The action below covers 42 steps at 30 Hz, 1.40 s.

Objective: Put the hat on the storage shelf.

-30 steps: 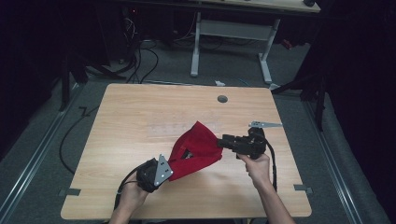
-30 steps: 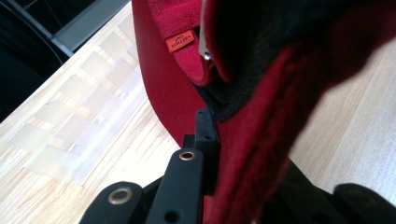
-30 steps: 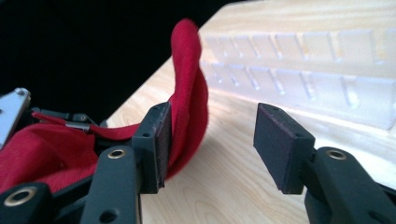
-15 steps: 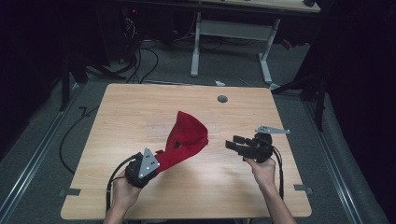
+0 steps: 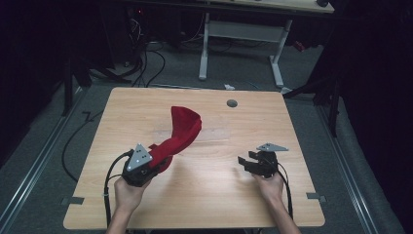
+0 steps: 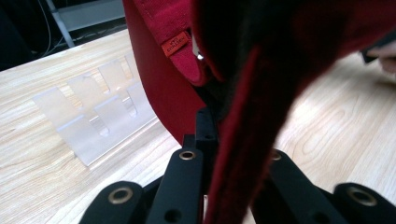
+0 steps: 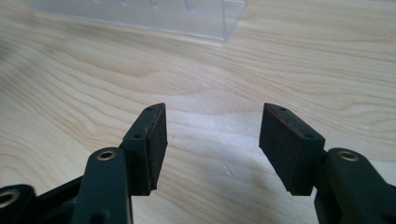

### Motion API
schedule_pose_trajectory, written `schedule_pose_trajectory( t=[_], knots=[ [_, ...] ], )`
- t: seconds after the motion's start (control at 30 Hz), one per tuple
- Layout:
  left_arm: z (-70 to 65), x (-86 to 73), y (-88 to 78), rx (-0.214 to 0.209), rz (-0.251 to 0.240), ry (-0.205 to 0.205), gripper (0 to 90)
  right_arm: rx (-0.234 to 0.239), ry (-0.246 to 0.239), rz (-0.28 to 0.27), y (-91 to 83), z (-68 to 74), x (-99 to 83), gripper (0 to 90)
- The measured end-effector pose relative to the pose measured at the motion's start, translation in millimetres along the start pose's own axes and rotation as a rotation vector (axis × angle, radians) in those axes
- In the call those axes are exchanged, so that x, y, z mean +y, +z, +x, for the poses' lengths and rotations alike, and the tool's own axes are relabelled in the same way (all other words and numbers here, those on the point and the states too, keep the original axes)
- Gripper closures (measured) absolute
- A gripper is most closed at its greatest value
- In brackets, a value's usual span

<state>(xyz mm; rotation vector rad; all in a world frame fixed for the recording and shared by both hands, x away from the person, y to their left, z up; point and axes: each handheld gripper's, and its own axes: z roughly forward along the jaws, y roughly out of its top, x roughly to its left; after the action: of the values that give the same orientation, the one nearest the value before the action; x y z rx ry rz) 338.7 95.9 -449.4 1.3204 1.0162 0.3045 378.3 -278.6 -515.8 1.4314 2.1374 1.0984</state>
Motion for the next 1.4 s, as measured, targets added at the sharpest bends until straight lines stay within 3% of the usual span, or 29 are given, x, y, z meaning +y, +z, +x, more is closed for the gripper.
schedule_pose_trajectory(
  t=[0.27,0.37,0.63,1.07,1.17,1.4],
  knots=[
    [10.2,14.9,6.6,0.017,-0.038,-0.074,85.0,-0.085,-0.035,0.03,7.4,-1.8,-8.0,40.0],
    [14.9,20.2,7.1,0.027,-0.053,-0.09,85.0,-0.121,-0.091,0.051,10.9,3.6,-9.3,38.7],
    [27.7,38.3,9.1,0.052,-0.105,-0.145,85.0,-0.117,-0.1,0.054,13.2,7.1,-10.2,37.3],
    [45.1,65.0,21.5,0.068,-0.177,-0.181,85.0,-0.117,-0.099,0.054,13.3,7.1,-10.3,37.0],
    [51.8,67.8,28.7,0.095,-0.181,-0.168,85.0,-0.116,-0.1,0.054,13.3,7.2,-10.3,37.0],
    [60.8,68.6,43.0,0.117,-0.181,-0.164,85.0,-0.116,-0.1,0.054,13.3,7.2,-10.3,36.9]
  ],
)
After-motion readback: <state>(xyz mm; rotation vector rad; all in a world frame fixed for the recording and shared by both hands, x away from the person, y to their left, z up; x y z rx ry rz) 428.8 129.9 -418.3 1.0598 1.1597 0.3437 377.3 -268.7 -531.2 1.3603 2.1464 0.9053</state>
